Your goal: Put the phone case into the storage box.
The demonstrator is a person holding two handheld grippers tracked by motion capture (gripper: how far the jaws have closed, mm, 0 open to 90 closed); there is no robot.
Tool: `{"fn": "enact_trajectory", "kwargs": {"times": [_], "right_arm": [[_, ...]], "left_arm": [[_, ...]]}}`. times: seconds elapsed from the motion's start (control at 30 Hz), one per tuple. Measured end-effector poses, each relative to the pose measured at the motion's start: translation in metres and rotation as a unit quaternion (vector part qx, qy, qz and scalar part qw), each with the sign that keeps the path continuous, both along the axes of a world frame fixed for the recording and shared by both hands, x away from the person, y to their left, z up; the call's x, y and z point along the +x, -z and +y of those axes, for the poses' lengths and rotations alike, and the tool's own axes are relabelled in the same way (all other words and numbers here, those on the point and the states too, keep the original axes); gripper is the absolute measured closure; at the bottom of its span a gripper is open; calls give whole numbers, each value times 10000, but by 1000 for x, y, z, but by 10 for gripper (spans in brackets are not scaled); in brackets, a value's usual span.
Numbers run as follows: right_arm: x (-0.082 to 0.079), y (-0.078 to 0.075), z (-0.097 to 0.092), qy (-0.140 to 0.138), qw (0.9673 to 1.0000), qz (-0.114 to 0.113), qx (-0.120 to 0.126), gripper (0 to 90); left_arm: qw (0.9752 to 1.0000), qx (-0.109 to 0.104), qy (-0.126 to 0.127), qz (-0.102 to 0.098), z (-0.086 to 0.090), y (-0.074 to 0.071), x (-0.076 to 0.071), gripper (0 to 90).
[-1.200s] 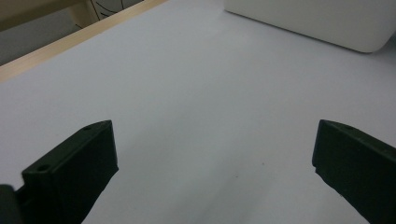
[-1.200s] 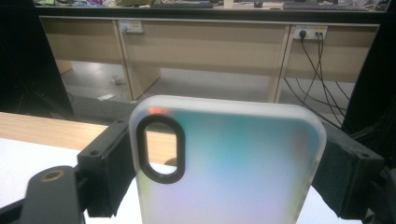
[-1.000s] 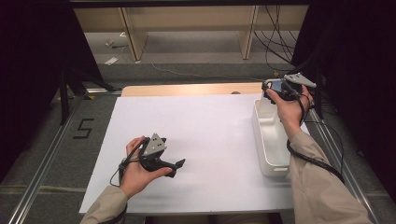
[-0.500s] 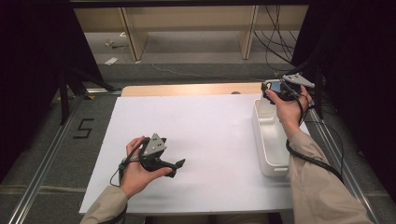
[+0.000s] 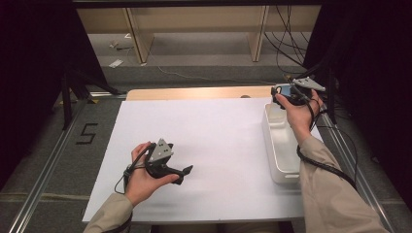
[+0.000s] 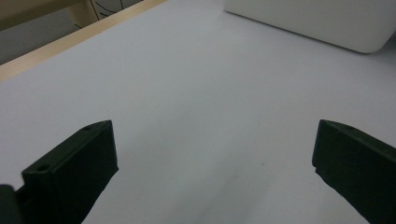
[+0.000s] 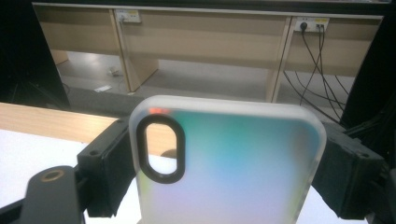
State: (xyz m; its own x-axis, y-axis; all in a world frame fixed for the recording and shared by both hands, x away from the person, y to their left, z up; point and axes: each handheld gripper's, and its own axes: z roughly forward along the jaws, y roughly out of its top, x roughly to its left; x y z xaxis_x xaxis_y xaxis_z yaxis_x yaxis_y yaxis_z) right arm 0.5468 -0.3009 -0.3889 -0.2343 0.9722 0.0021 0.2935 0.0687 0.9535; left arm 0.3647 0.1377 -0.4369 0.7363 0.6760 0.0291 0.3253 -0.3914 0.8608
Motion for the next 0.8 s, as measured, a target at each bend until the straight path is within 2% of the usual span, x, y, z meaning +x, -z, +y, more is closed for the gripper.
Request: {"fn": "enact_trajectory", "kwargs": {"times": [0.8], "right_arm": [[4,7,1,11,9999,123,-63,180]], "left_arm": [[10000,-2,-1,-9,0,0,0,0]]}}
